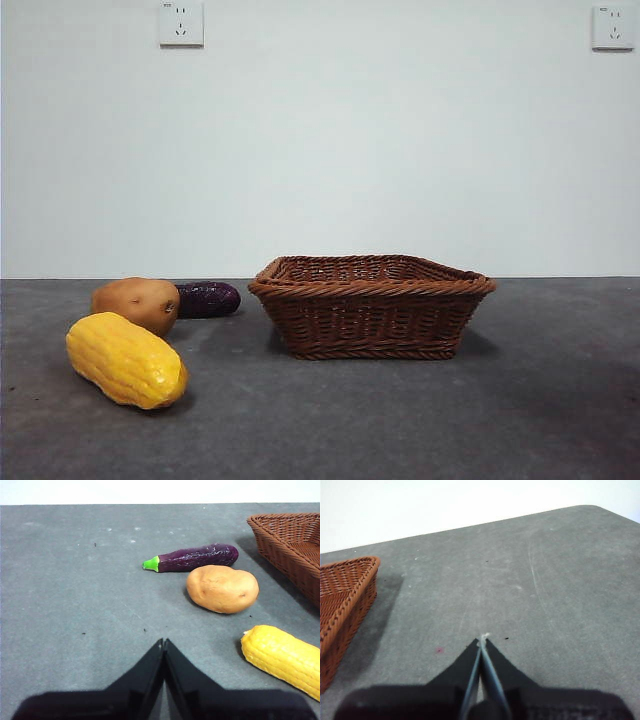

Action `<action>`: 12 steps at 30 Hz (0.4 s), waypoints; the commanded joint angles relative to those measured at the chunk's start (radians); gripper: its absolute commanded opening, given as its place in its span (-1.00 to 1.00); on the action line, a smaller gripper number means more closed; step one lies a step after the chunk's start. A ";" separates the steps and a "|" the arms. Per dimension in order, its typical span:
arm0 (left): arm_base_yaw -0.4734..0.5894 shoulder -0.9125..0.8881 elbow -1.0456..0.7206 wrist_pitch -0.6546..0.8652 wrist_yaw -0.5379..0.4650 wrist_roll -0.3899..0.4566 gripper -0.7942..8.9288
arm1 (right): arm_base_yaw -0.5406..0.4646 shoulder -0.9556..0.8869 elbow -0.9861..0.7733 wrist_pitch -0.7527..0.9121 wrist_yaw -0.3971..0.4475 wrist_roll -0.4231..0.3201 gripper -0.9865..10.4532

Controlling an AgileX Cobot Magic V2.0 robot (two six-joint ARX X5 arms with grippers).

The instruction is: Help me put the vegetables on the table into the basket

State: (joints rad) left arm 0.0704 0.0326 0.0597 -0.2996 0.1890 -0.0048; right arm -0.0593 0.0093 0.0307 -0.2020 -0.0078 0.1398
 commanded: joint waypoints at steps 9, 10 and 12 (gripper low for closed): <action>0.003 0.000 0.027 0.016 0.002 -0.079 -0.85 | 0.000 0.000 0.028 0.028 -0.035 0.119 -0.84; 0.003 0.000 0.037 0.014 0.002 -0.085 -0.85 | 0.000 0.001 0.043 0.026 -0.045 0.132 -0.84; 0.003 0.001 0.069 0.003 0.003 -0.108 -0.85 | 0.000 0.005 0.087 0.014 -0.058 0.154 -0.84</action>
State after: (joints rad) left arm 0.0704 0.0338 0.1101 -0.2996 0.1905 -0.0807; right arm -0.0593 0.0143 0.0910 -0.2016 -0.0612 0.2478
